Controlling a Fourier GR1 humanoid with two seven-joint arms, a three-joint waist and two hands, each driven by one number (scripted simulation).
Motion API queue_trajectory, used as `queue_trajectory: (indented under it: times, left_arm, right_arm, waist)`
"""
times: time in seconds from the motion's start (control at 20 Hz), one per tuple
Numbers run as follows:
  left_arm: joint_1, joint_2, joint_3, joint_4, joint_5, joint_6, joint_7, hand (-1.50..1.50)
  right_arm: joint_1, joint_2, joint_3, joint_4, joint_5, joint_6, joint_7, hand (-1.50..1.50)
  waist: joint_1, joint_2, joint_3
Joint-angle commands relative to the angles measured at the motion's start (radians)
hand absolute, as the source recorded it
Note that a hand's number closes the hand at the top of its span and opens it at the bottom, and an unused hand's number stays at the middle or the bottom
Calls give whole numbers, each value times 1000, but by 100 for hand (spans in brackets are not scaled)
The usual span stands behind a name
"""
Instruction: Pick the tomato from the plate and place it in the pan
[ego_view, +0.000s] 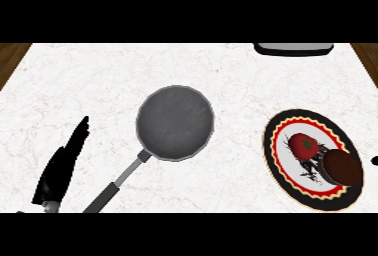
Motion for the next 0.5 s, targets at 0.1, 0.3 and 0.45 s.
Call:
queue_trajectory:
  times: [0.1, 0.3, 0.45]
  left_arm:
    - [11, 19, 6, -37, -20, -29, 22, 0]
    - [35, -9, 32, -6, -16, -43, -25, 0]
    - [-15, -16, 48, -26, -27, -48, 43, 0]
  right_arm:
    - [-153, -48, 84, 35, -17, 217, 103, -150]
    - [-253, -16, 139, -59, -31, 259, 279, -150]
    - [-342, 22, 175, -22, -12, 296, 373, -150]
  waist:
    - [22, 4, 1]
    - [13, 2, 0]
    - [11, 3, 0]
